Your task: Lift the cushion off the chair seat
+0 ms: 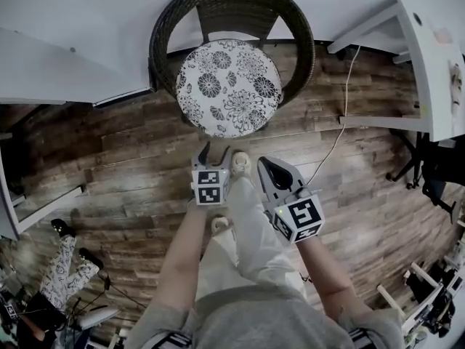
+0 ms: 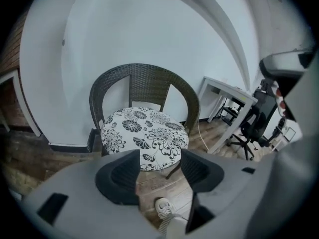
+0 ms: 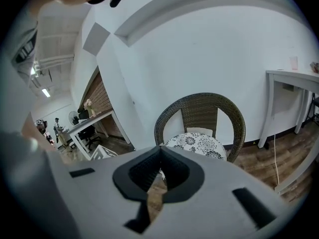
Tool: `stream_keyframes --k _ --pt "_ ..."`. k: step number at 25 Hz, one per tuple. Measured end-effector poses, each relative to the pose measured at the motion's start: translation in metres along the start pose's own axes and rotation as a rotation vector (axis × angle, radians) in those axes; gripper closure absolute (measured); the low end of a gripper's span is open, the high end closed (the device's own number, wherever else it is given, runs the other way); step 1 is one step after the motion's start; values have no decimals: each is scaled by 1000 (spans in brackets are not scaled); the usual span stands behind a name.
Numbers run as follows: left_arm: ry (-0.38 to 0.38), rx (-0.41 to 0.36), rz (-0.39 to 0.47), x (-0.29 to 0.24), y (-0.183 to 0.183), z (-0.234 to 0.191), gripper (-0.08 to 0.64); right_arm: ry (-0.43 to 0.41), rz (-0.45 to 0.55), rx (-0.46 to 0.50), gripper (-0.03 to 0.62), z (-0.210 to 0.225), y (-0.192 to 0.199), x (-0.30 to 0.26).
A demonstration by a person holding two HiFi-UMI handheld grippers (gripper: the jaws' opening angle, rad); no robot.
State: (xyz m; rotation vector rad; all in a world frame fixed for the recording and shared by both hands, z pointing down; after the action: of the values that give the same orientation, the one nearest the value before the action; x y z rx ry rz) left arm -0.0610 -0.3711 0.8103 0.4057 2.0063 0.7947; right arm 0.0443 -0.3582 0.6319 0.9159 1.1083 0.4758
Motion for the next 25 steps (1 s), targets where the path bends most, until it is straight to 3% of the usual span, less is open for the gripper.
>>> stream_keyframes --k 16,25 --pt "-95 53 -118 -77 54 -72 318 -5 -127 -62 592 23 74 -43" --pt "-114 29 -156 -96 67 -85 323 -4 -139 -79 592 25 82 -55"
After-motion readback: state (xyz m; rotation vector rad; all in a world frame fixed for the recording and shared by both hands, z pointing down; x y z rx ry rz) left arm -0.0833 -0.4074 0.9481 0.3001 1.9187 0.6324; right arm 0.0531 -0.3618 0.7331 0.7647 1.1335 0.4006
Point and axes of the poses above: the fingertips, and each gripper's own axes: x backward along the fingers, z to its right, y out of its underside, the point moved 1 cm from there along x, backward along the fingers, and after that the axes turned 14 degrees about y, right-handed, at the moved point
